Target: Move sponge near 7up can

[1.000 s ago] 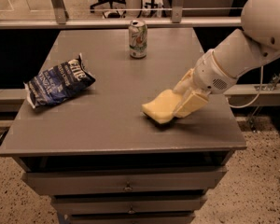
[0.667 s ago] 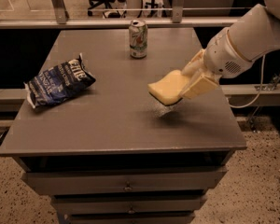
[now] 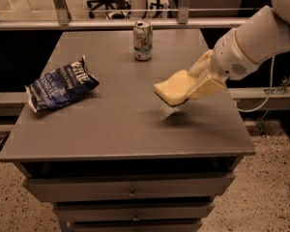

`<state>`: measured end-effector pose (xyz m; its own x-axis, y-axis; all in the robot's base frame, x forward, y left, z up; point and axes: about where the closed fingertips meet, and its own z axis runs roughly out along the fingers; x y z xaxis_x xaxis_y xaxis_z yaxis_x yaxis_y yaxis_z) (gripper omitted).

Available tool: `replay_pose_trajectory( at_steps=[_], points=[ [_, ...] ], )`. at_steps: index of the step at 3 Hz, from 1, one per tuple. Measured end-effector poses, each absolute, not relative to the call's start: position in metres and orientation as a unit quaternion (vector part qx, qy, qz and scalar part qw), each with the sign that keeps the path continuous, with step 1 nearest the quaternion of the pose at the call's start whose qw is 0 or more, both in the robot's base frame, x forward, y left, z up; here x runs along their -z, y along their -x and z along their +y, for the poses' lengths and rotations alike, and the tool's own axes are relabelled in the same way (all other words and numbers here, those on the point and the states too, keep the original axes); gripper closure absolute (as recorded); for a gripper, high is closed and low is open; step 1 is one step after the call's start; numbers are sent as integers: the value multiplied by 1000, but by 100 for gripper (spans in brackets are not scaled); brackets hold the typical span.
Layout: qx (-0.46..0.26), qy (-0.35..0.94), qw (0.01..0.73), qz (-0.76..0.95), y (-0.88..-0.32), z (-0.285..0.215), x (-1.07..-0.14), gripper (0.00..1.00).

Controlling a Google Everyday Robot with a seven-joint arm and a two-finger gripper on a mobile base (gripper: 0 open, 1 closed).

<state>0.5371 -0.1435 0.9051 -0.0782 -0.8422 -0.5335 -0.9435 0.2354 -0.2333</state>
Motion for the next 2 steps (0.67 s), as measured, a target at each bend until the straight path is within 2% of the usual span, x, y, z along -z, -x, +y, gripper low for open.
replay_pose_trajectory(
  at_steps=[1,2],
  points=[
    [-69,603,314,730,-573,-156,-899,100],
    [-48,586,343,732,-642,-182,-896,100]
  ],
)
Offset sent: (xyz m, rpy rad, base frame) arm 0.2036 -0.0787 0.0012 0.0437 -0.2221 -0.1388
